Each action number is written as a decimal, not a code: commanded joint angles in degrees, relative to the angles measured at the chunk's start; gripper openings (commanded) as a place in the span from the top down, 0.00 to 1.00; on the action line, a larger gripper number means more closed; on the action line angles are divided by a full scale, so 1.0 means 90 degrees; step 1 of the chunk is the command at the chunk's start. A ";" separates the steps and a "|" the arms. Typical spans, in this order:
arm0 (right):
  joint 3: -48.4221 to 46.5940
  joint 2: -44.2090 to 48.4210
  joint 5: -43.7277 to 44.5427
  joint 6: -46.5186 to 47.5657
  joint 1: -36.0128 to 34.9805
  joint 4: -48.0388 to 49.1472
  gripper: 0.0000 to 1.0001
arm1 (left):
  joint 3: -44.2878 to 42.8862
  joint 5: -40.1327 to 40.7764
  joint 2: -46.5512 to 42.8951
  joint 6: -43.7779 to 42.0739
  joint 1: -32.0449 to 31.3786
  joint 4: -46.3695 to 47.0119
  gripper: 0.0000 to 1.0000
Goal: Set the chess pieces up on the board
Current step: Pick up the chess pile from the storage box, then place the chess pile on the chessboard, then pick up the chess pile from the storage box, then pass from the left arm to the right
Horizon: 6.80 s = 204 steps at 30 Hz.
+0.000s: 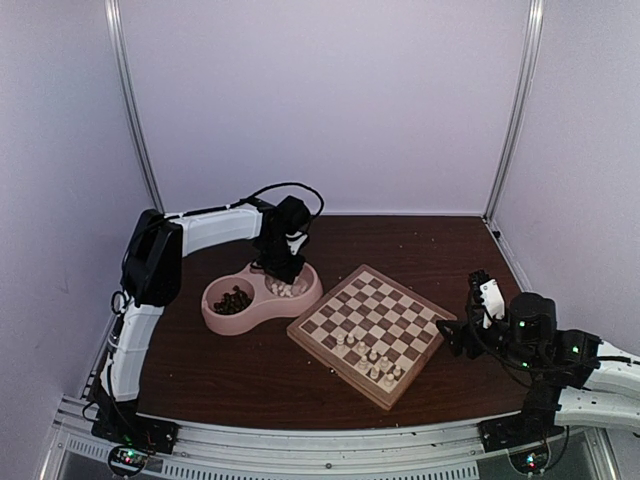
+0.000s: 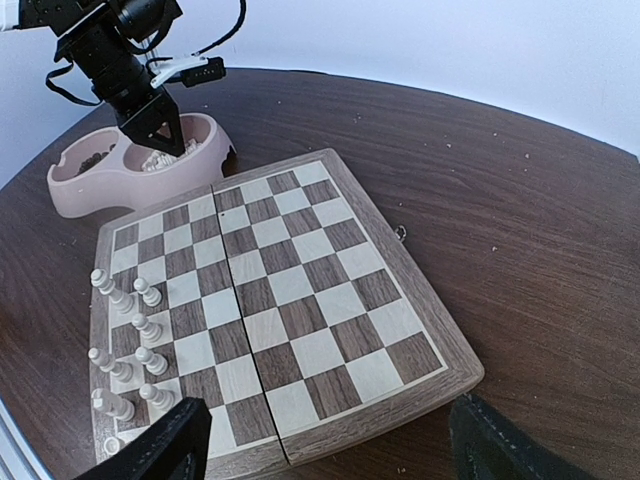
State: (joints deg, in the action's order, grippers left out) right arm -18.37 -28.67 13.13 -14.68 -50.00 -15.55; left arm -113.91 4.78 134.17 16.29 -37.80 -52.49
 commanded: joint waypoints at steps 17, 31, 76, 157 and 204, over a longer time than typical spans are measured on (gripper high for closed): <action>-0.0057 0.0021 0.0073 0.0049 0.0028 0.0129 0.15 | -0.0633 -0.1273 0.0606 -0.0035 0.0055 -0.0651 0.61; -0.0058 -0.0008 0.0050 0.0049 0.0028 0.0127 0.15 | -0.1081 -0.1049 0.0483 -0.0118 0.0060 -0.0739 0.81; -0.0049 0.0001 0.0004 0.0068 0.0028 0.0147 0.15 | -0.0256 -0.2686 -0.1106 0.0277 -0.0544 -0.0582 0.81; -0.0382 -0.0126 -0.0079 -0.0265 0.0028 -0.0095 0.15 | 0.0856 -0.0716 -0.1317 0.0379 -0.1620 -0.0090 0.88; -0.4307 -0.4898 -0.5072 -0.2682 -0.0250 0.0531 0.70 | 0.4180 -0.4195 -0.4930 -0.1419 -0.2137 0.2994 0.87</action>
State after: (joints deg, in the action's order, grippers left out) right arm -56.75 -72.16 -30.94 -38.81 -51.81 -13.15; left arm -76.82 -31.38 91.33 5.08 -56.71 -28.25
